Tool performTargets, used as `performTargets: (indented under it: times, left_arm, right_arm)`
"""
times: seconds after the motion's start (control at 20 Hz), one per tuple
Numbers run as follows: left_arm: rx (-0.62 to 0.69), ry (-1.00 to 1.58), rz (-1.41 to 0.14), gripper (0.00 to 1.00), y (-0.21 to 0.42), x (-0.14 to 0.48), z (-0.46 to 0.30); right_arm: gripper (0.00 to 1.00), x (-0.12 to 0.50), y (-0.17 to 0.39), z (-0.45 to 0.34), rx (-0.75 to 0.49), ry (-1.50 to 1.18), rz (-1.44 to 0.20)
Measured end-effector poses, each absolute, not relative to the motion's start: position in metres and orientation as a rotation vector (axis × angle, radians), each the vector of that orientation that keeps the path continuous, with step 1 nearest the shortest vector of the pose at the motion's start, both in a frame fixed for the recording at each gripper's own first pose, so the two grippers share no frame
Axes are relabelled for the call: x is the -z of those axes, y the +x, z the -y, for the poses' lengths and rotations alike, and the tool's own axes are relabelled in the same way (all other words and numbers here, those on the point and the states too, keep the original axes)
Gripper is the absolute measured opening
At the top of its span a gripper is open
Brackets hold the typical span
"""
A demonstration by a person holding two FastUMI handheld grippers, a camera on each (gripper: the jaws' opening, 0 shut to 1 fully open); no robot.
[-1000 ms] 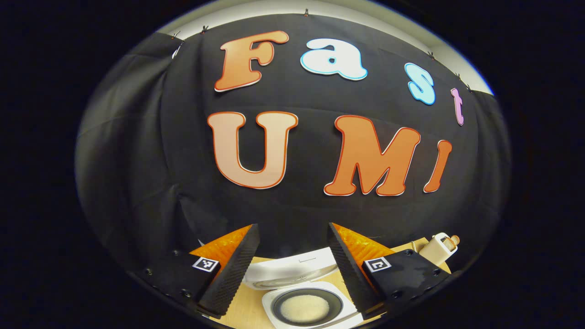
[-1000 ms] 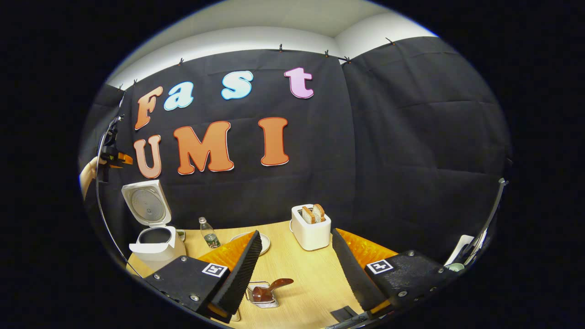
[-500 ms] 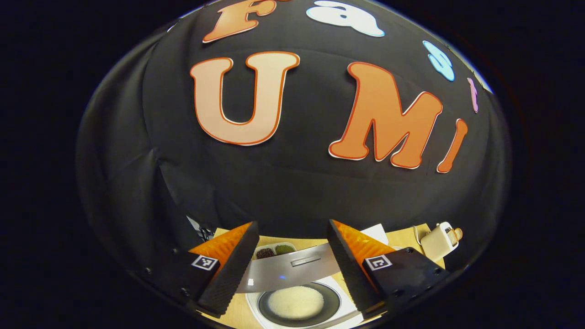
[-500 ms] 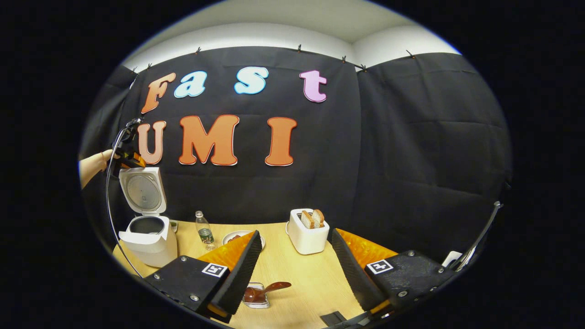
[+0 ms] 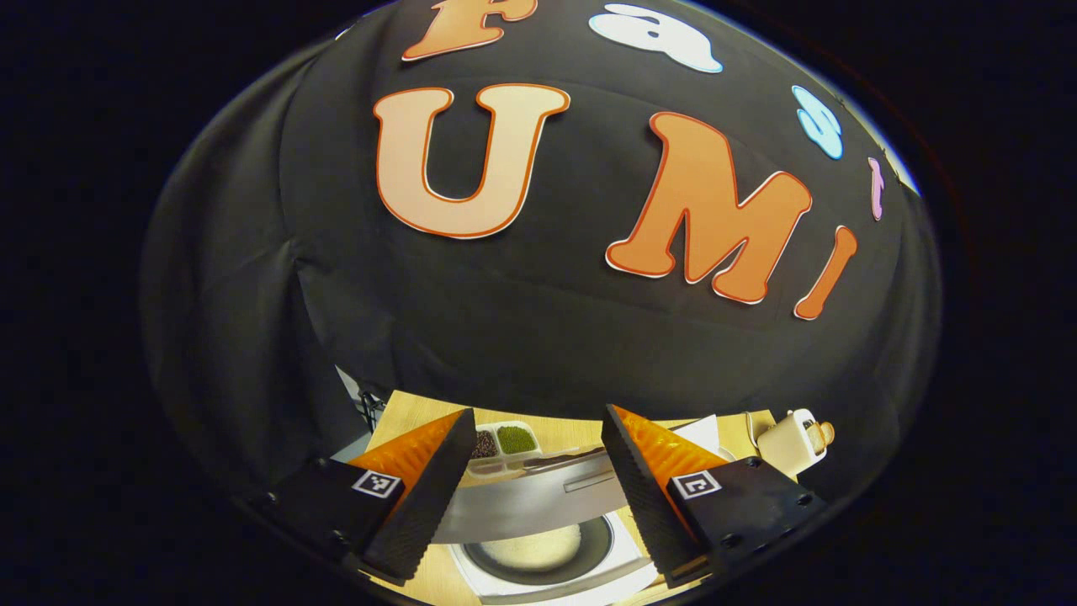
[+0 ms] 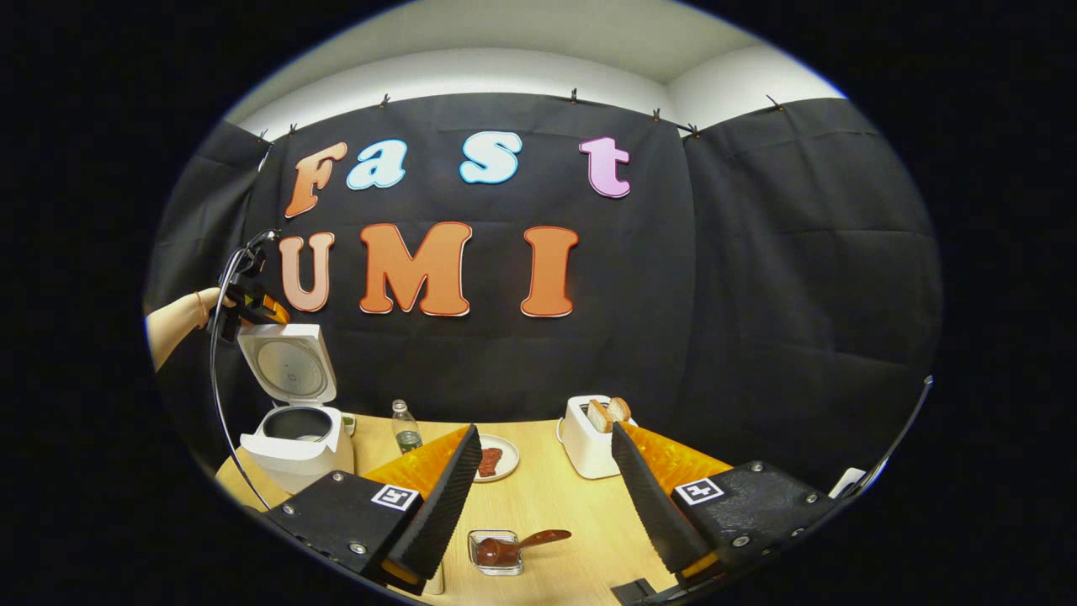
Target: Close the left gripper, press the button to open the rice cooker; take a wooden spoon from the chopstick holder with the right hand, scoop a spoonful of rice and pour it into the rice cooker, then put the wooden spoon back into the chopstick holder.
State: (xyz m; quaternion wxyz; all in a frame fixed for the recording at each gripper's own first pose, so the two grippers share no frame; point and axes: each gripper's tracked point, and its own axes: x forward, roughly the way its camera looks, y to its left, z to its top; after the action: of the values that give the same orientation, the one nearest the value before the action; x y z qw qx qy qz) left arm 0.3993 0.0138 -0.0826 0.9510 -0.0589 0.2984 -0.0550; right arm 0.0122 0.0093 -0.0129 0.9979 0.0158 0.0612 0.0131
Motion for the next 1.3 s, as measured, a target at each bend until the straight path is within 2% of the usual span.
performTargets:
  times: [0.25, 0.4, 0.7, 0.75, 0.8, 0.85, 1.2, 1.3]
  left_arm:
    - [0.154, -0.08, -0.654, 1.0, 0.341, 0.112, 0.007]
    - [0.163, -0.082, -0.715, 1.0, 0.301, 0.157, 0.017]
    - [0.136, 0.007, -0.726, 1.0, 0.233, 0.238, 0.028]
    - [0.135, 0.027, -0.726, 1.0, 0.227, 0.246, 0.028]
    - [0.129, 0.034, -0.727, 1.0, 0.223, 0.25, 0.031]
    - [0.118, 0.035, -0.728, 1.0, 0.221, 0.256, 0.031]
    - [0.067, 0.025, -0.665, 1.0, 0.224, 0.266, 0.027]
    - [0.07, 0.021, -0.706, 1.0, 0.218, 0.279, 0.029]
  right_arm:
    - [0.95, 0.015, 0.008, -0.025, -0.09, 0.049, -0.114]
    - [0.95, 0.019, 0.004, -0.039, -0.135, 0.077, -0.113]
    - [0.95, 0.032, -0.008, -0.051, -0.177, 0.078, -0.136]
    - [0.95, 0.031, -0.01, -0.05, -0.178, 0.076, -0.135]
    - [1.0, 0.03, -0.011, -0.05, -0.181, 0.075, -0.135]
    - [0.95, 0.03, -0.012, -0.051, -0.185, 0.074, -0.136]
    - [0.95, 0.044, -0.021, -0.045, -0.188, 0.078, -0.168]
    - [0.95, 0.052, -0.022, -0.041, -0.18, 0.093, -0.189]
